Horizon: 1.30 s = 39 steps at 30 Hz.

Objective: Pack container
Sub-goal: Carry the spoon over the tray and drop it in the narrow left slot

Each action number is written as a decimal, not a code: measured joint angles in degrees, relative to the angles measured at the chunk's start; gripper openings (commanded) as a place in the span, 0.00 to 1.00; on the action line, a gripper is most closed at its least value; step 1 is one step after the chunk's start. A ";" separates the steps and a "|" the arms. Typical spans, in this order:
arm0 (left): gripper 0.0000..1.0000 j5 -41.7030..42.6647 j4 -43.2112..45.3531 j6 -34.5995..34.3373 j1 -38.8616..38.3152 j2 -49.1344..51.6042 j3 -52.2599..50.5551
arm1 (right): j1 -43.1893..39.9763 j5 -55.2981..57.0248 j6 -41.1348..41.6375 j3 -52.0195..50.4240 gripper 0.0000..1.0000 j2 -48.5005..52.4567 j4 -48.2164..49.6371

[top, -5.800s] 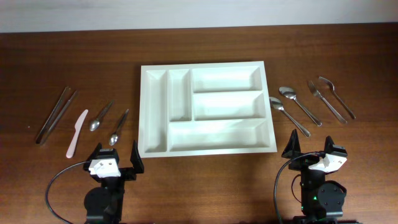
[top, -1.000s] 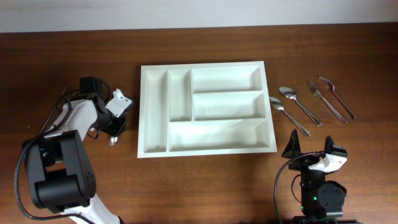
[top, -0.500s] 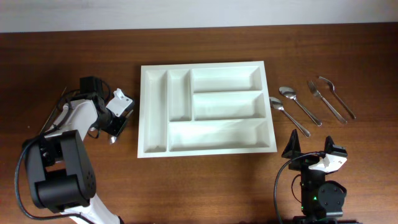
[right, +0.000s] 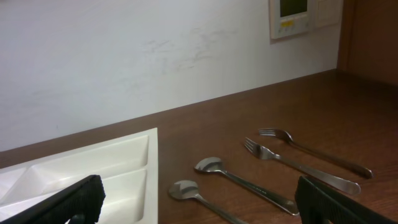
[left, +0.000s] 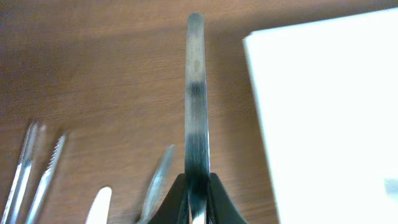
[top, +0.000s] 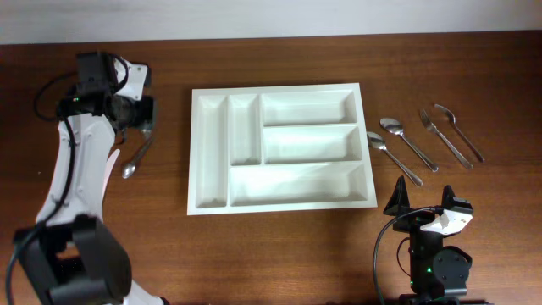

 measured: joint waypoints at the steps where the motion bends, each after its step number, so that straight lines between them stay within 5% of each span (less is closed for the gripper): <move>1: 0.02 0.81 -0.24 -1.03 -0.81 -1.01 0.26 | 0.00 0.00 0.02 0.00 0.99 0.00 0.00; 13: 0.02 3.56 -3.04 -21.55 -19.28 -4.26 0.66 | 0.00 0.02 0.00 0.00 0.99 0.00 0.00; 22: 0.02 -0.22 -0.76 -26.36 -27.89 1.81 0.66 | 0.00 0.00 0.02 0.00 0.99 0.00 -0.02; 31: 0.02 -0.96 3.78 -27.23 -28.26 12.07 0.66 | 0.00 0.00 0.00 0.00 0.99 0.00 0.00; 34: 0.56 -0.98 4.61 -27.56 -28.26 12.07 0.66 | 0.00 0.00 0.00 0.00 0.99 0.00 0.00; 39: 0.63 -1.14 4.81 -27.34 -28.26 12.07 0.66 | 0.00 0.00 0.04 0.00 0.99 0.00 0.00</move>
